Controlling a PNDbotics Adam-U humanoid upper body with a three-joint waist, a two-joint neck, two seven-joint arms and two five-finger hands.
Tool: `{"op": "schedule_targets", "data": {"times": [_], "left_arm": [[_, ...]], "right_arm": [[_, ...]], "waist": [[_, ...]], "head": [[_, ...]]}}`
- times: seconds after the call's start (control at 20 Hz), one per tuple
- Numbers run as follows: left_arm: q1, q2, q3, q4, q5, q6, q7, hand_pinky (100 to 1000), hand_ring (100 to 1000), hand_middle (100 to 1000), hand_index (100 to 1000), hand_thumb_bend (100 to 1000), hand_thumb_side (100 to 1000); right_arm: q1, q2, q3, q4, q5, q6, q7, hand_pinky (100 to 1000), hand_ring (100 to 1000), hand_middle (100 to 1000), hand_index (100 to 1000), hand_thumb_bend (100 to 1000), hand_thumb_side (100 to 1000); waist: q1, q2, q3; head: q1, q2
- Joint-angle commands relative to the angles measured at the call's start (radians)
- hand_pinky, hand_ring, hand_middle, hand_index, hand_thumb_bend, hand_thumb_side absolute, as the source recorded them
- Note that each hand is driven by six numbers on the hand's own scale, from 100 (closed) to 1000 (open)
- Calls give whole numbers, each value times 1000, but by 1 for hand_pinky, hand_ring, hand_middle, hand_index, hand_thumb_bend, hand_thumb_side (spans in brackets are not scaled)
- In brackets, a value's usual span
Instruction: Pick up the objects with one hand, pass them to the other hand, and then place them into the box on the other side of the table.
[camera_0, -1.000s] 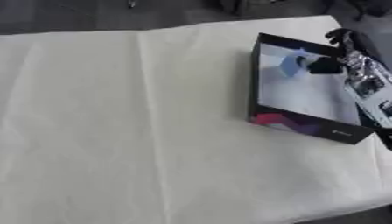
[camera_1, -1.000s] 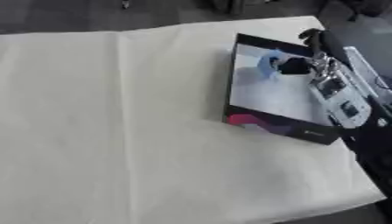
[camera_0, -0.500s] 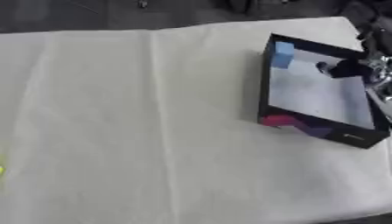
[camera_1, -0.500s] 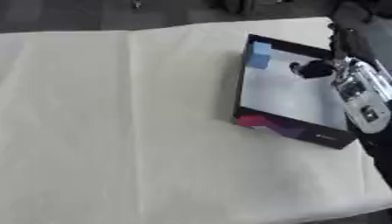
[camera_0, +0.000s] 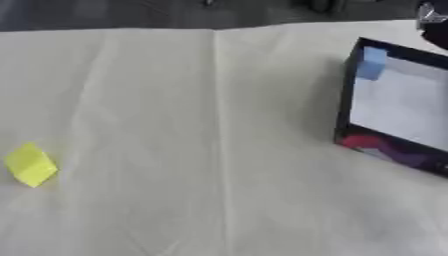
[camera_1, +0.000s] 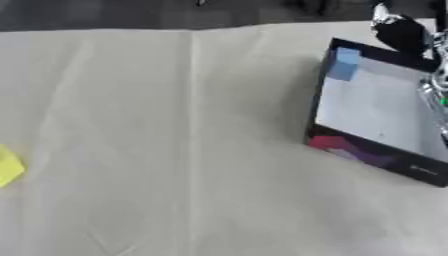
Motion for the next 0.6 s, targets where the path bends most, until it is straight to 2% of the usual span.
{"op": "schedule_targets", "data": {"times": [0.05,0.4,0.6], "left_arm": [[-25,120,-6,37,30,40,-154,852,777,779,915,551,405],[-120,256,-89,156,74,91,-456,898,813,791,894,673,407],[-162,311,-167,135,141,152,-545,916,816,785,884,710,448]], "right_arm": [[-25,-7,12,-45,-25,-23,-33,833,765,758,890,175,234],[-35,0,32,-42,-26,1,-42,831,762,755,889,195,236],[-34,-2,37,-39,-26,9,-41,830,759,751,887,198,238]], "waist": [[1,-26,3],[1,-26,8],[4,-26,9]], "head": [[27,3],[58,4],[58,11]]}}
